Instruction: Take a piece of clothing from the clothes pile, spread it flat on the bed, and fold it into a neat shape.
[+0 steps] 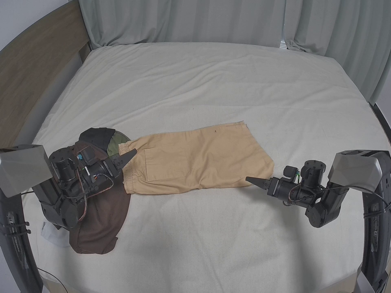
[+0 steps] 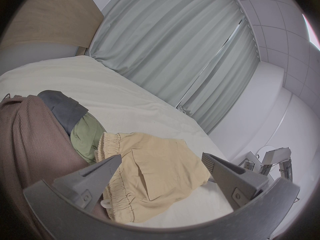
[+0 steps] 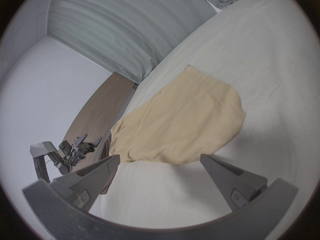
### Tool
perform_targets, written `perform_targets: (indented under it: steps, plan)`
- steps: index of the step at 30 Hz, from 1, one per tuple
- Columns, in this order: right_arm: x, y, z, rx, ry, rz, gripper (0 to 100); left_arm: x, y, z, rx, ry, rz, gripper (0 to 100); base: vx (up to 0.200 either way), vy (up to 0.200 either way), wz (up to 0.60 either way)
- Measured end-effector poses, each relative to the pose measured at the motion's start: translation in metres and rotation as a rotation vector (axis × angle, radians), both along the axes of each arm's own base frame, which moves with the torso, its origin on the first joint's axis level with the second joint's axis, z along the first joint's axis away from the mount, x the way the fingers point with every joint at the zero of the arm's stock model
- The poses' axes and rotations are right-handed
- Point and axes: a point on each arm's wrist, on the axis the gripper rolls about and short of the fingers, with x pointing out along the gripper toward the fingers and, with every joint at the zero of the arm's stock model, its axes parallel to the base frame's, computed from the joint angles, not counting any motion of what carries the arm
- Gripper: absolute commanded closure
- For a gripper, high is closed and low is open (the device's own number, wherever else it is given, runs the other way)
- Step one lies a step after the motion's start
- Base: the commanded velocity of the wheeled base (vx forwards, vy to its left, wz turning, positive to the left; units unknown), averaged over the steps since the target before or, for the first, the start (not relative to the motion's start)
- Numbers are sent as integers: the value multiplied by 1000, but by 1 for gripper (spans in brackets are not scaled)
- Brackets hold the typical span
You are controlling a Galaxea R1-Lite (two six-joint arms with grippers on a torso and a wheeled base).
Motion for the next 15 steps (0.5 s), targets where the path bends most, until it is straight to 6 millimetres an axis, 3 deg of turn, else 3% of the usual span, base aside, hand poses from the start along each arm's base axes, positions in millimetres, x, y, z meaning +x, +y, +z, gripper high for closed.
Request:
perform_targets:
  steps: [15]
  plan:
    - [9,5,-21,-10,21,-21,0,1,-1,-3,-1,6,8,0,0,0,0]
